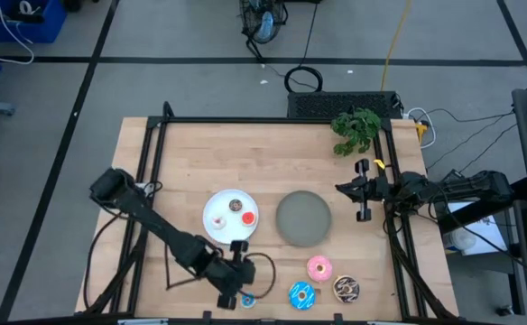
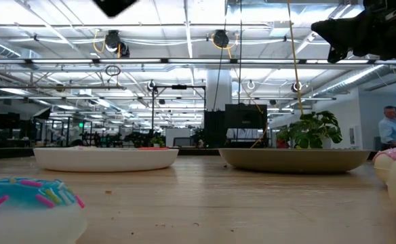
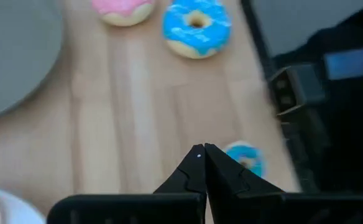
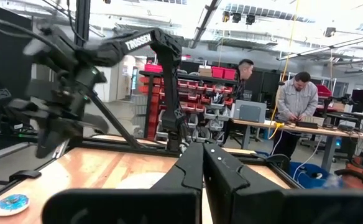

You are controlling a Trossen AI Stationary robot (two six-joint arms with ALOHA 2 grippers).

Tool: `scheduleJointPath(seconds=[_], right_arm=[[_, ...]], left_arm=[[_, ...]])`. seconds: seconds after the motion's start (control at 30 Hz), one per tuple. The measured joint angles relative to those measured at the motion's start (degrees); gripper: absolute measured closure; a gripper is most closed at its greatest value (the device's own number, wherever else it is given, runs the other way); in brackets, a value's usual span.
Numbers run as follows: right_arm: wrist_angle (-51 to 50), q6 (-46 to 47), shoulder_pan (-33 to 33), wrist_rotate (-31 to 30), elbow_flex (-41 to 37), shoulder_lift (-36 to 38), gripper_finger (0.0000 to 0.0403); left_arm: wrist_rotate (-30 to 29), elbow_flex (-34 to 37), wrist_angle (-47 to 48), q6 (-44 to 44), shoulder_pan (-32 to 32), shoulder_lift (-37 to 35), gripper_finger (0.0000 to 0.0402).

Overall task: Pick & Place donuts
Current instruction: Put the small blue doughnut on the white plate

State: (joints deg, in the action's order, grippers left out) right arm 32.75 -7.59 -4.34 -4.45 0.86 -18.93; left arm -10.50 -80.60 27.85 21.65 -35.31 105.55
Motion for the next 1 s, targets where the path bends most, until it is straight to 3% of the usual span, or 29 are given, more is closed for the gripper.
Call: scheduleJointPath(seconds=[0.23, 0.53, 0.83, 1.0], right_arm=[[-0.01, 0.89, 0.0, 0.0, 0.0, 0.0, 0.0403], [-0.52, 2.4, 0.0, 0.02, -0.02, 0.01, 0.0403], [-0.6, 2.38, 0.0, 0.02, 0.0, 0.01, 0.0403], [-1.23, 2.38, 0.0, 0.0, -0.02, -0.01, 0.0403]], left_arm=[[2.09, -11.51, 12.14, -1.79, -1.7, 6.72, 0.0398], [2.26, -11.89, 10.7, 1.0, -1.87, 11.9, 0.0361], [6.35, -11.89, 7.6, 4.28, -1.95, 14.92, 0.0273], [5.5, -11.89, 6.31, 4.18, -2.72, 15.28, 0.0241]])
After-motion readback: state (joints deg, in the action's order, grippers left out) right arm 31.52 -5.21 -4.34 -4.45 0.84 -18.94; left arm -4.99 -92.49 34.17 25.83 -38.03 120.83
